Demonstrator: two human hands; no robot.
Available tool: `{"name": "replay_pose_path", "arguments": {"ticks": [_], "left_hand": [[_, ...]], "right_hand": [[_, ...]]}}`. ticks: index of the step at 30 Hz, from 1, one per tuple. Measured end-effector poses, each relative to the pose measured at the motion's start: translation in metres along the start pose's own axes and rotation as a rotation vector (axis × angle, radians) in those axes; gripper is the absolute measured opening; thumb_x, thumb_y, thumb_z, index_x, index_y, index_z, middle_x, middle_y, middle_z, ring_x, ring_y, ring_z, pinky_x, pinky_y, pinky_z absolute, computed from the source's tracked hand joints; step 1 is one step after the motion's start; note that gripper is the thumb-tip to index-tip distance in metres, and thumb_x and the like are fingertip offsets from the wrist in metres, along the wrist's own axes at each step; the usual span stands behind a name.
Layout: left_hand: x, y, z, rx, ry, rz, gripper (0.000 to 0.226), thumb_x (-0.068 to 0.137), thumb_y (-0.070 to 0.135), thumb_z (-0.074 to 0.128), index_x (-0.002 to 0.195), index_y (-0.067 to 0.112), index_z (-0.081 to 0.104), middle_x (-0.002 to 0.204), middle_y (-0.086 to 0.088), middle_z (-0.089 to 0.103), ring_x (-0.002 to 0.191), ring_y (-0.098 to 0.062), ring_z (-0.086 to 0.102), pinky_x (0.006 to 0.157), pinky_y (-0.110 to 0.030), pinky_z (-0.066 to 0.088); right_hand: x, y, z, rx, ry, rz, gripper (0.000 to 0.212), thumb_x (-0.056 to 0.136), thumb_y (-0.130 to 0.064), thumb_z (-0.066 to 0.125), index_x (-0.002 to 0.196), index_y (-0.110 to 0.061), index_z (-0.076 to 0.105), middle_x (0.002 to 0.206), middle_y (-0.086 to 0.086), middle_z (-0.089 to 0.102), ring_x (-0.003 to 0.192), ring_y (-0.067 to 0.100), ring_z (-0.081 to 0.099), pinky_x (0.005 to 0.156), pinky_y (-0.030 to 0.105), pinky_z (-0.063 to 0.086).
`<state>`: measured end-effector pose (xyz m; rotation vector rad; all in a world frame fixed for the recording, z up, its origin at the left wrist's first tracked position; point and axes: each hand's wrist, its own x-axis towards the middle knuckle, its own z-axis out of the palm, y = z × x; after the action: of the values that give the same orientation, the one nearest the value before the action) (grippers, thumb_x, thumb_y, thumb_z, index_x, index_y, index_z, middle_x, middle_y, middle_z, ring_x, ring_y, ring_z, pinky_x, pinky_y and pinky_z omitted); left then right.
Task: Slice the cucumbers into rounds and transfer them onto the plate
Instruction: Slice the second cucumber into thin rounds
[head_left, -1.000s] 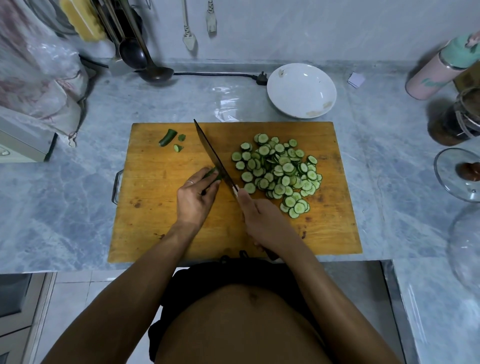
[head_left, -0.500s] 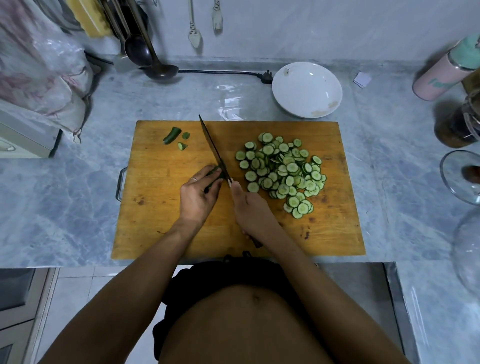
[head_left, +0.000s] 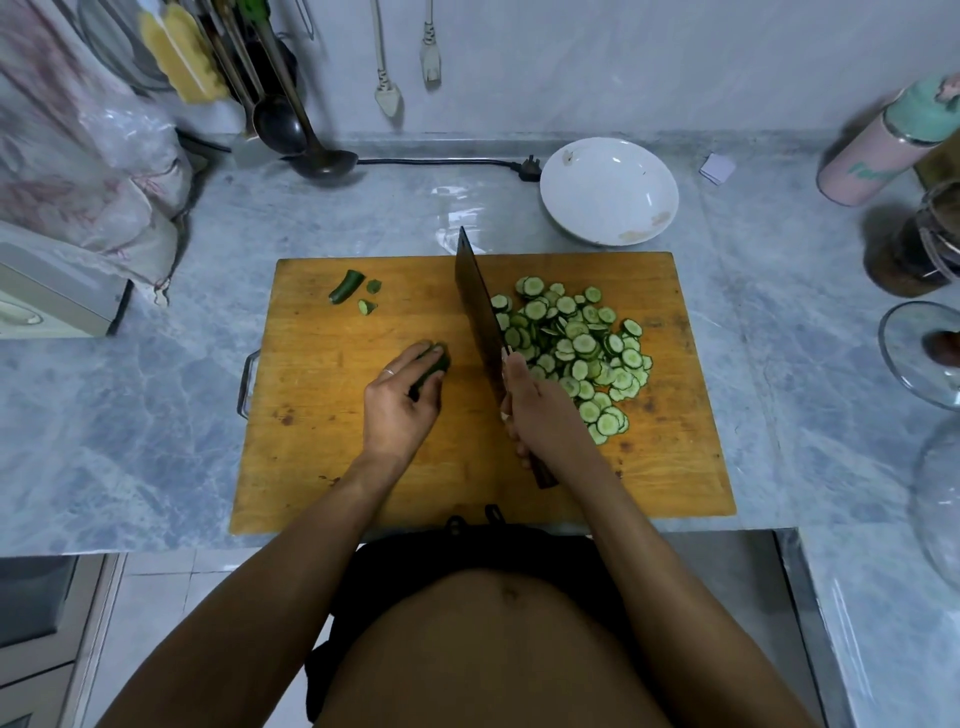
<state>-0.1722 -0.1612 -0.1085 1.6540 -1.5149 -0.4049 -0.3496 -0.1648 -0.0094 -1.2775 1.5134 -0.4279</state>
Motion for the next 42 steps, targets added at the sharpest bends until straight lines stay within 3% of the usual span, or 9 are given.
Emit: {"name": "replay_pose_path", "arguments": {"ticks": [8,11,22,28,33,38,42], "left_hand": [[0.005,0.004,-0.003,-0.054,0.026,-0.047,0.024,0.082,0.003,0.073,0.106,0.006,0.075,0.116,-0.009,0.070,0.107,-0.010,0.064,0.098,-0.026,0.050],[0.006,0.006,-0.005,-0.060,0.038,-0.069,0.024,0.083,0.003,0.073,0.107,0.006,0.075,0.117,-0.011,0.069,0.107,-0.005,0.060,0.099,-0.026,0.049],[0.007,0.007,-0.004,-0.055,0.035,-0.074,0.024,0.083,0.003,0.071,0.107,0.004,0.073,0.116,-0.012,0.069,0.108,-0.010,0.063,0.099,-0.028,0.050],[0.002,0.006,-0.004,-0.026,-0.001,-0.042,0.023,0.082,0.001,0.070,0.105,0.005,0.075,0.117,-0.010,0.069,0.109,-0.013,0.064,0.099,-0.028,0.050],[0.003,0.008,-0.004,-0.024,-0.009,-0.058,0.023,0.082,0.003,0.071,0.104,0.006,0.075,0.116,-0.010,0.070,0.108,-0.011,0.063,0.098,-0.027,0.050],[0.004,0.009,-0.005,-0.037,0.003,-0.080,0.025,0.084,0.004,0.071,0.109,0.007,0.074,0.117,-0.008,0.069,0.111,-0.014,0.064,0.101,-0.030,0.049],[0.002,0.009,-0.005,-0.017,0.003,-0.054,0.028,0.082,0.001,0.074,0.109,0.008,0.074,0.116,-0.007,0.069,0.108,-0.014,0.062,0.099,-0.016,0.045]], "right_hand": [[-0.017,-0.007,0.008,-0.035,-0.098,-0.042,0.071,0.100,-0.062,0.022,0.064,-0.009,0.051,0.055,0.009,0.054,0.041,0.016,0.049,0.040,0.020,0.040],[-0.022,-0.007,0.011,-0.048,-0.120,-0.069,0.071,0.100,-0.062,0.021,0.060,-0.011,0.049,0.053,0.007,0.053,0.041,0.016,0.050,0.044,0.024,0.041],[-0.024,-0.003,0.011,-0.094,-0.153,-0.103,0.068,0.101,-0.060,0.019,0.064,-0.009,0.045,0.057,0.009,0.050,0.047,0.016,0.047,0.058,0.035,0.046],[-0.005,-0.005,0.020,-0.108,-0.164,-0.064,0.074,0.101,-0.062,0.016,0.055,-0.011,0.044,0.048,0.006,0.049,0.038,0.017,0.050,0.045,0.026,0.043],[-0.001,0.001,0.032,-0.134,-0.115,-0.070,0.071,0.101,-0.059,0.016,0.055,-0.014,0.046,0.052,0.002,0.050,0.050,0.016,0.048,0.075,0.042,0.052],[-0.006,0.010,0.026,-0.042,-0.039,-0.075,0.074,0.101,-0.062,0.018,0.053,-0.010,0.044,0.046,0.004,0.047,0.041,0.017,0.047,0.054,0.038,0.048],[-0.009,0.014,0.009,-0.006,0.026,-0.038,0.071,0.101,-0.060,0.022,0.059,-0.009,0.048,0.049,0.006,0.049,0.038,0.014,0.048,0.044,0.028,0.043]]}}
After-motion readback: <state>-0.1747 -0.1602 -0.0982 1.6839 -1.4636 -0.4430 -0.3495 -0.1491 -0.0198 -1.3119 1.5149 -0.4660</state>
